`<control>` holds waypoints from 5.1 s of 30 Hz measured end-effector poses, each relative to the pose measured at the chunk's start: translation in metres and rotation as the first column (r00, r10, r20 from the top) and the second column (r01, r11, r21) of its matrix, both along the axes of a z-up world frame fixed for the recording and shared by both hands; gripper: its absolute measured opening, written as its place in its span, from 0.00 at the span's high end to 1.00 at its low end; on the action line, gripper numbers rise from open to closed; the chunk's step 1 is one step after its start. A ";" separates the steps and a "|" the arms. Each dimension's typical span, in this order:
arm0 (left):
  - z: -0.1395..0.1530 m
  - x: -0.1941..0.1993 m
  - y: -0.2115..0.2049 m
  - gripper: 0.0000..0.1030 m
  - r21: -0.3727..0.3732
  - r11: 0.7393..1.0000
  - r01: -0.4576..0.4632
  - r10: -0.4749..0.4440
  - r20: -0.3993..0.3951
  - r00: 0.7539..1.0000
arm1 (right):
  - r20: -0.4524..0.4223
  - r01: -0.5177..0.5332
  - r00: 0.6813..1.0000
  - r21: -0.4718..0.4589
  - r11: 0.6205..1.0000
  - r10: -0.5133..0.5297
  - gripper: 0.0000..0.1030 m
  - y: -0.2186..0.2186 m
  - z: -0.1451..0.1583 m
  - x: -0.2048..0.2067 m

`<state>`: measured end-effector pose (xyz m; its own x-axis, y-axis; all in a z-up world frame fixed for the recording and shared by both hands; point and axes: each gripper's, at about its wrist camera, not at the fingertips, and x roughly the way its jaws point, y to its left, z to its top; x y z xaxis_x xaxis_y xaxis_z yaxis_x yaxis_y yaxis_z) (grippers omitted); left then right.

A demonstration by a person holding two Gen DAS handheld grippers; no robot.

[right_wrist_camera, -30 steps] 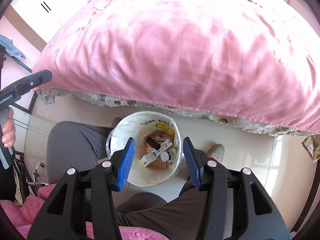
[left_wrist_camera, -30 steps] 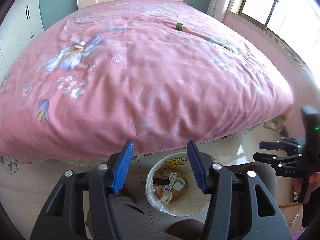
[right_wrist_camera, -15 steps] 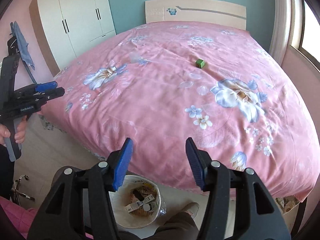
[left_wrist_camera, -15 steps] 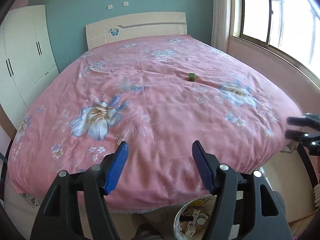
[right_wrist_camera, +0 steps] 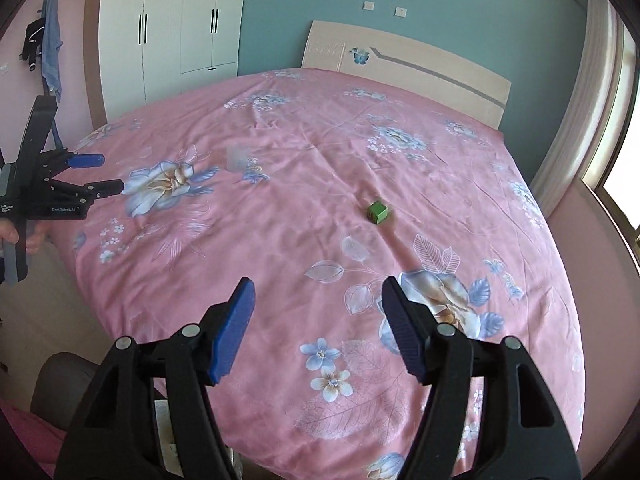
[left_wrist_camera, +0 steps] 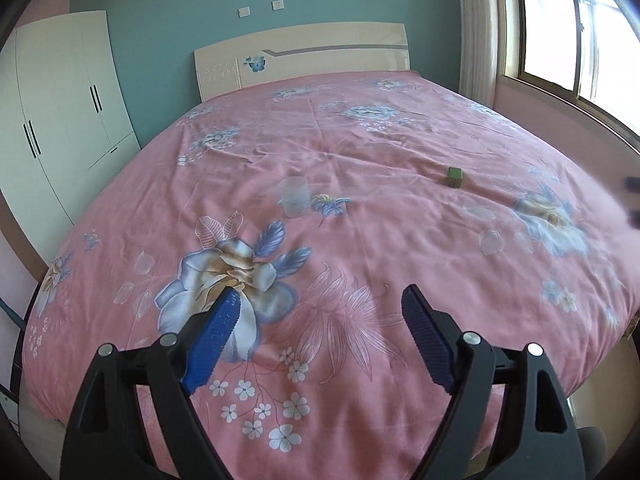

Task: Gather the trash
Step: 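Move both tools back over the bed toward the plastic cup and green block, then grasp the clear plastic cup with the left tool while the right tool grasps the green block, then carry the plastic cup and green block with both tools down over the trash bin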

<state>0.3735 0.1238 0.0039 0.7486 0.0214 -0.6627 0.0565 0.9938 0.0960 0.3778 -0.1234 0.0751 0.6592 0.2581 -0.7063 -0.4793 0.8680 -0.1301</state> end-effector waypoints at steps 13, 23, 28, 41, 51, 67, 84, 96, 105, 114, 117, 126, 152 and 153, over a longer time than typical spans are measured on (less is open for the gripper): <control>-0.067 0.152 0.021 0.14 -0.002 1.000 0.000 0.000 -0.056 0.998 | -0.106 0.008 0.994 -0.099 0.995 -0.018 0.34 0.019 -0.084 0.163; -0.115 0.249 0.042 0.14 -0.097 0.992 -0.076 0.066 -0.108 0.992 | -0.188 0.041 0.979 -0.221 0.974 -0.083 0.34 0.018 -0.162 0.270; -0.121 0.279 0.053 0.14 -0.158 0.981 -0.115 0.097 -0.115 0.989 | -0.212 0.023 0.974 -0.259 0.966 -0.080 0.34 0.019 -0.187 0.310; -0.132 0.314 0.054 0.53 -0.222 0.966 -0.136 0.104 -0.148 0.983 | -0.253 -0.038 0.967 -0.219 0.975 -0.019 0.64 0.042 -0.206 0.366; -0.096 0.282 0.046 0.53 -0.205 0.971 -0.125 0.105 -0.105 0.989 | -0.230 0.007 0.972 -0.210 0.978 -0.057 0.65 0.034 -0.180 0.335; 0.083 0.157 0.004 0.53 -0.096 0.995 -0.038 0.049 0.106 0.993 | -0.015 0.085 0.996 -0.117 0.989 -0.087 0.65 0.000 0.014 0.214; 0.241 -0.030 -0.049 0.53 0.019 1.000 0.001 -0.007 0.296 0.955 | 0.210 0.057 0.976 0.003 0.998 -0.056 0.65 -0.015 0.199 0.016; 0.279 -0.152 -0.075 0.53 0.063 0.996 0.071 -0.088 0.341 0.936 | 0.300 -0.025 0.954 -0.001 1.000 0.024 0.64 -0.006 0.257 -0.137; 0.257 -0.211 -0.088 0.53 0.122 0.983 0.135 -0.166 0.299 0.940 | 0.300 -0.077 0.950 -0.056 0.995 0.090 0.64 0.001 0.249 -0.215; 0.191 -0.233 -0.091 0.53 0.127 0.966 0.223 -0.242 0.154 0.958 | 0.196 -0.122 0.971 -0.086 0.989 0.137 0.64 0.004 0.191 -0.245; 0.160 -0.234 -0.092 0.53 0.105 0.961 0.258 -0.267 0.086 0.960 | 0.147 -0.140 0.977 -0.087 0.986 0.152 0.64 0.006 0.164 -0.249; 0.050 -0.220 -0.090 0.53 -0.015 0.958 0.288 -0.287 -0.149 0.946 | -0.022 -0.170 0.985 -0.056 0.984 0.169 0.64 0.013 0.076 -0.254; -0.196 -0.197 -0.105 0.53 -0.144 0.973 0.180 -0.231 -0.580 0.781 | -0.499 -0.165 0.856 -0.017 0.986 0.135 0.64 0.049 -0.197 -0.244; -0.203 -0.196 -0.107 0.53 -0.149 0.973 0.176 -0.231 -0.592 0.772 | -0.512 -0.168 0.849 -0.022 0.985 0.134 0.64 0.051 -0.205 -0.245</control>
<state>0.1775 0.0169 -0.1995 0.1774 -0.1587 -0.9713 0.2776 0.9549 -0.1054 0.1327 -0.0724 -0.1303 0.1617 0.2683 -0.9497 -0.6181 0.7777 0.1144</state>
